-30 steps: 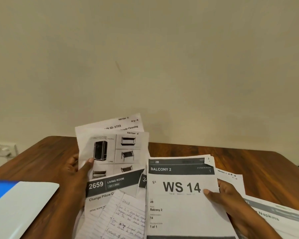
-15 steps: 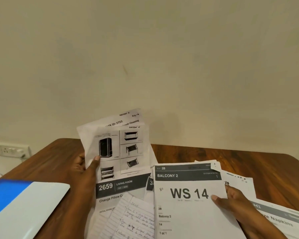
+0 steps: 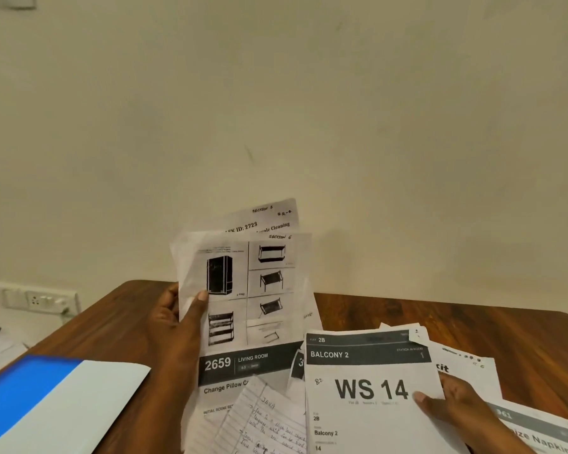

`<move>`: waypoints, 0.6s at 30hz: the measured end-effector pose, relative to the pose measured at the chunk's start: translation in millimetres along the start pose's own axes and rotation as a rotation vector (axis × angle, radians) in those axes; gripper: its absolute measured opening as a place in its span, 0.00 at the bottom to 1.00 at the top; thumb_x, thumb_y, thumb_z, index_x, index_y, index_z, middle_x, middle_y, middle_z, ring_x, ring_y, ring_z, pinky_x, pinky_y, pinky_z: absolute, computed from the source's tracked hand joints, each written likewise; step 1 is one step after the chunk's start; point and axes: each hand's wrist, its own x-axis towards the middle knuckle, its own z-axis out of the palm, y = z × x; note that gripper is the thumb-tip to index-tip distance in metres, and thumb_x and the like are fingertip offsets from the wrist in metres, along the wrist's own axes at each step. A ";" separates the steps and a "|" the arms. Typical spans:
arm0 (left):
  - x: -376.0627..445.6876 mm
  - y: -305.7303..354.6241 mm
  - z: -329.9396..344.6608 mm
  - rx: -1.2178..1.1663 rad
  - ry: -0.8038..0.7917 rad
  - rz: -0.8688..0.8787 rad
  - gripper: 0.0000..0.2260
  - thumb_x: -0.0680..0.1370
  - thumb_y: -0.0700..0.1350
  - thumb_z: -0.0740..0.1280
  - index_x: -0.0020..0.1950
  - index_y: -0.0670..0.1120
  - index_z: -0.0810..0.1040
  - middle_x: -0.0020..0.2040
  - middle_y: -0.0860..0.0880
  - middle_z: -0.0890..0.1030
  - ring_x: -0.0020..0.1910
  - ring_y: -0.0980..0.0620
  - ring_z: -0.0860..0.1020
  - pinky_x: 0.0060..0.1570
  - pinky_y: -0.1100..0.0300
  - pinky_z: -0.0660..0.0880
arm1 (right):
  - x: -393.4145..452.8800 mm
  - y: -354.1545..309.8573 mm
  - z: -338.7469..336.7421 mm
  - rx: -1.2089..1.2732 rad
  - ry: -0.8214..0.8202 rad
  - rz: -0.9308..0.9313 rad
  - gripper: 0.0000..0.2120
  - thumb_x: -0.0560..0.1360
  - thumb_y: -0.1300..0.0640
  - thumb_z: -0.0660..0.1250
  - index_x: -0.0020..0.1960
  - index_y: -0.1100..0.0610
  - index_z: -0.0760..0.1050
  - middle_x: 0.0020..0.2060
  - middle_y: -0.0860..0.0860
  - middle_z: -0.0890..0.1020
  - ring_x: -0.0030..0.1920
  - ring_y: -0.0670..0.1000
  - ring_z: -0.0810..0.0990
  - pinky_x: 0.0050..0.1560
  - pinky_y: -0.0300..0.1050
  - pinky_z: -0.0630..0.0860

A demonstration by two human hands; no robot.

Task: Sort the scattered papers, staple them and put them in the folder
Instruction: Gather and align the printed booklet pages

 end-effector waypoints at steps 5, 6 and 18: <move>4.0 41.7 11.9 -0.036 -0.019 0.125 0.11 0.80 0.42 0.74 0.61 0.44 0.82 0.48 0.51 0.89 0.43 0.49 0.89 0.37 0.58 0.85 | -2.5 4.6 1.7 -0.054 -0.019 -0.007 0.23 0.79 0.57 0.71 0.71 0.55 0.68 0.78 0.55 0.68 0.76 0.59 0.68 0.77 0.52 0.62; 3.6 48.7 13.9 -0.034 -0.031 0.142 0.10 0.80 0.42 0.73 0.60 0.44 0.83 0.47 0.52 0.89 0.42 0.50 0.88 0.36 0.59 0.84 | -2.0 7.0 2.2 -0.072 -0.011 -0.025 0.27 0.80 0.56 0.71 0.75 0.57 0.66 0.79 0.55 0.66 0.77 0.58 0.67 0.77 0.51 0.61; -2.8 85.3 8.5 -0.155 0.033 0.287 0.08 0.80 0.40 0.73 0.59 0.46 0.84 0.52 0.47 0.89 0.46 0.52 0.88 0.42 0.59 0.85 | -8.8 -8.6 0.0 -0.101 -0.094 0.083 0.41 0.71 0.42 0.77 0.75 0.60 0.64 0.79 0.51 0.64 0.78 0.56 0.65 0.79 0.51 0.58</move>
